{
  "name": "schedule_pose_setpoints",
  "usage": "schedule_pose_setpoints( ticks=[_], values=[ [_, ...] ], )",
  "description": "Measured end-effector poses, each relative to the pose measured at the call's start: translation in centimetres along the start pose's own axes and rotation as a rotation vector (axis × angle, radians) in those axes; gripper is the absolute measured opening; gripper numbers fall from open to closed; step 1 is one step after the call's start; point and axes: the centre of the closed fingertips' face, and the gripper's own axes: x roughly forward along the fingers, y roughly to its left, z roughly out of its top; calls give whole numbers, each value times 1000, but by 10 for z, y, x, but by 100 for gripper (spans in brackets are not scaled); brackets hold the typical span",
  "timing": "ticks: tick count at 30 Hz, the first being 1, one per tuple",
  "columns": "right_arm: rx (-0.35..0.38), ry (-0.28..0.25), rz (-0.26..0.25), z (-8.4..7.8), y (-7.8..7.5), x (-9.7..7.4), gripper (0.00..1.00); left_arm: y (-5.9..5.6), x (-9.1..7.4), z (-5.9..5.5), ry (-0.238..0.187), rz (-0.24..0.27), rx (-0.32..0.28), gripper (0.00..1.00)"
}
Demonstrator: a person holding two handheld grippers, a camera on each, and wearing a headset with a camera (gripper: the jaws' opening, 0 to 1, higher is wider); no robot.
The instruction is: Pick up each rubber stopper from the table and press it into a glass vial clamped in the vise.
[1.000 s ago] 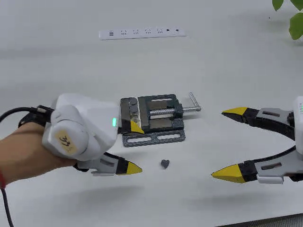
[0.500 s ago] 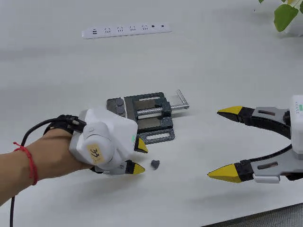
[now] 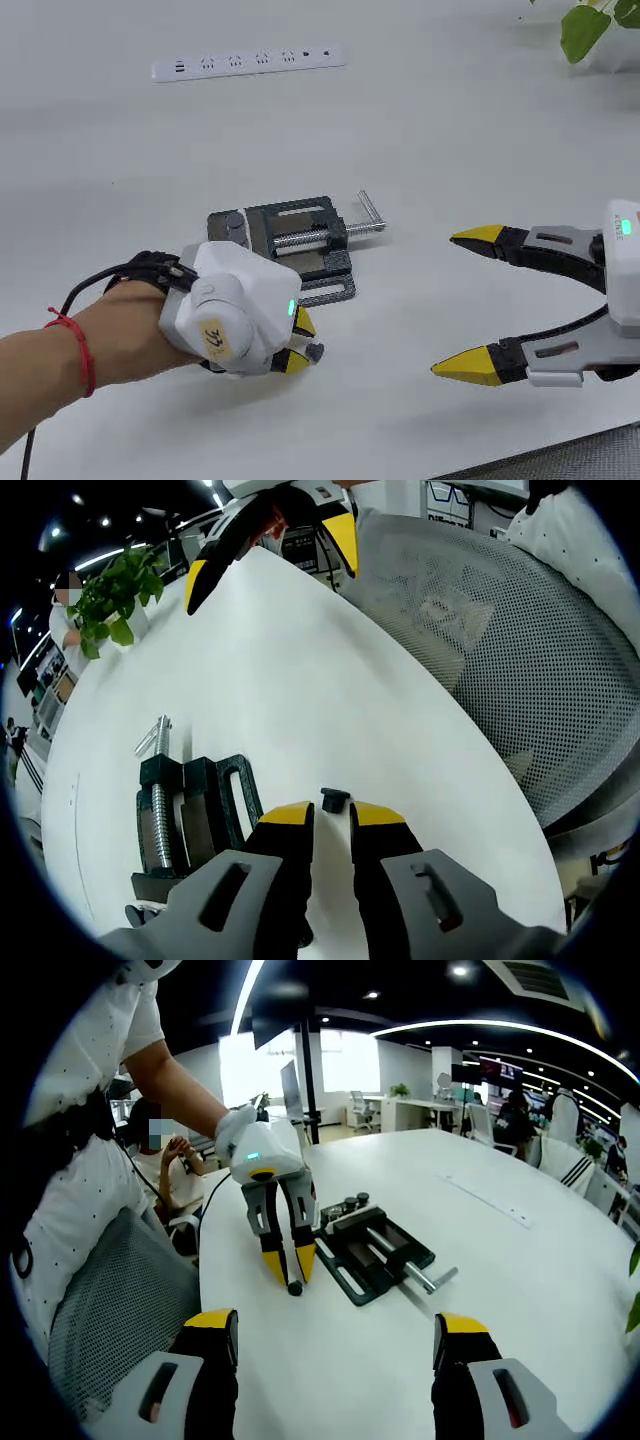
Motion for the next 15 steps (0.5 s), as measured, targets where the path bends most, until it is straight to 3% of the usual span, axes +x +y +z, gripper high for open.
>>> schedule_pose_setpoints(
  ticks=[12,15],
  values=[
    [-1,-3,5,2,1,2,77,-1,5,-3,13,-3,6,6],
    [-4,-1,8,4,2,3,76,0,5,-4,7,3,-15,5]
  ],
)
